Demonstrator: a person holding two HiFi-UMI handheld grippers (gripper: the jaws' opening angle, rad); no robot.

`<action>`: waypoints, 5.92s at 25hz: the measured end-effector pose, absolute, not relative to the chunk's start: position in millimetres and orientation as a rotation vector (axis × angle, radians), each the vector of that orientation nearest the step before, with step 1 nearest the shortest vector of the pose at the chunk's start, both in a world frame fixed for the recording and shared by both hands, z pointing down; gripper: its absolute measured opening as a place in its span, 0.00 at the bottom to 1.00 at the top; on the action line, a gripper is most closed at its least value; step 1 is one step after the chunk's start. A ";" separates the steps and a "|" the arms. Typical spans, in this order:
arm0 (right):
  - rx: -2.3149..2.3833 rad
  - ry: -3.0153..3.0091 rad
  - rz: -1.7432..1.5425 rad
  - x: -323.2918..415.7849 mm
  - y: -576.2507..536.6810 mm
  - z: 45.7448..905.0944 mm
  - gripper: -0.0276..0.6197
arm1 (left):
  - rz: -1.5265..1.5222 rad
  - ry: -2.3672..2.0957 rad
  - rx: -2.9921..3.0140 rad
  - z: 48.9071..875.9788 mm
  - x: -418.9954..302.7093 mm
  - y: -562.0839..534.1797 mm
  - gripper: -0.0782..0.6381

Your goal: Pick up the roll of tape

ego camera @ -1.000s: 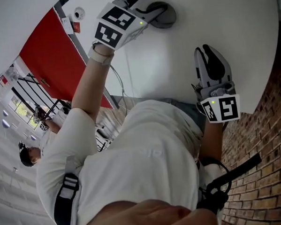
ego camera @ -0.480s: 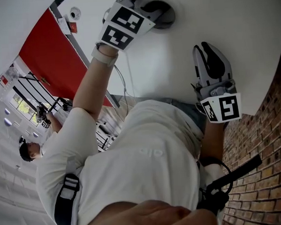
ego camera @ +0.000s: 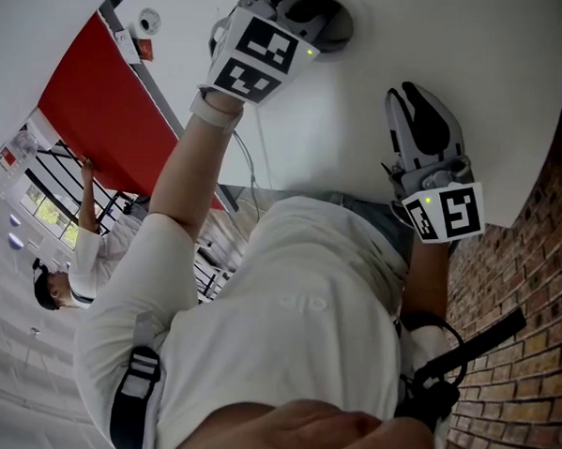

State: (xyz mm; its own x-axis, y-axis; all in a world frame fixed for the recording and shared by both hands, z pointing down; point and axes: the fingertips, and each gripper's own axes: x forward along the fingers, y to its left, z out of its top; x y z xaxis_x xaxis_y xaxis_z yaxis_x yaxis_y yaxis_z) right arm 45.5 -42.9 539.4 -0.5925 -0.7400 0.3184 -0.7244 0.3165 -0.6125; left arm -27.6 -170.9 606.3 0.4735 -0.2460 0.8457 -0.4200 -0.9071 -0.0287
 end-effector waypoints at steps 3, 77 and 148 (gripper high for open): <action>-1.409 2.526 -1.161 48.1 -40.5 538.0 0.14 | 1.436 -0.591 2.519 605.7 -29.4 -169.2 0.30; -1.377 2.733 -0.338 13.4 7.7 205.2 0.14 | 0.563 -1.145 2.725 207.3 -135.4 -29.8 0.27; -0.997 2.702 -0.212 -42.2 -4.8 72.2 0.14 | -0.269 -0.972 2.594 101.3 -172.8 1.3 0.27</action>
